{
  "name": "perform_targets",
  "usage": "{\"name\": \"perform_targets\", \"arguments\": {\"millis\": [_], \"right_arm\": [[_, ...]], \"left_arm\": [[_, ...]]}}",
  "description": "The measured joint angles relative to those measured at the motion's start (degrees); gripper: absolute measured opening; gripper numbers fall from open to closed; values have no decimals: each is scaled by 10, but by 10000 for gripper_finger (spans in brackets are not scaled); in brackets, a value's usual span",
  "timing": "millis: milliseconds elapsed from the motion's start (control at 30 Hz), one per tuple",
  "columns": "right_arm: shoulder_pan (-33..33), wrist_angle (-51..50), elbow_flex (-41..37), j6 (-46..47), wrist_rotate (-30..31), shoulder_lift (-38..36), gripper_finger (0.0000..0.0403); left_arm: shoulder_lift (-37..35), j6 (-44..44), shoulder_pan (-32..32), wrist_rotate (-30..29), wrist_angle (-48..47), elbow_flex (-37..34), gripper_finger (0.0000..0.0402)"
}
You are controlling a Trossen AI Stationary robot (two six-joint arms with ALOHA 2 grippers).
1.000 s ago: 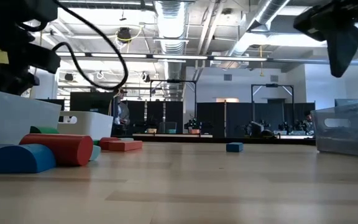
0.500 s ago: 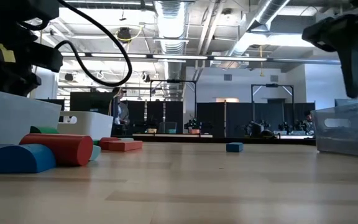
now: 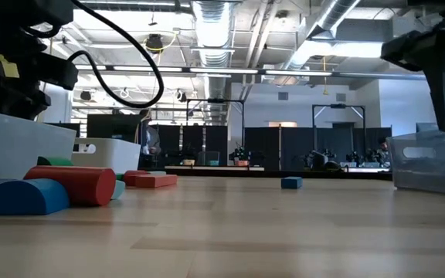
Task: Sort blocks by size
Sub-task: Put the yellow cylindrical block into the gray bin
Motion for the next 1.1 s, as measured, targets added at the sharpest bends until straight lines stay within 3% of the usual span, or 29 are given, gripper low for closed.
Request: {"name": "perform_targets", "arguments": {"millis": [467, 833, 1100], "right_arm": [[-8, 12, -31, 9, 7, 0, 250], [-9, 10, -31, 9, 3, 0, 180], [-15, 23, -31, 13, -2, 0, 156]], "left_arm": [[0, 18, 0, 12, -30, 29, 277], [0, 32, 0, 12, -66, 76, 277], [0, 49, 0, 5, -68, 100, 277]]}}
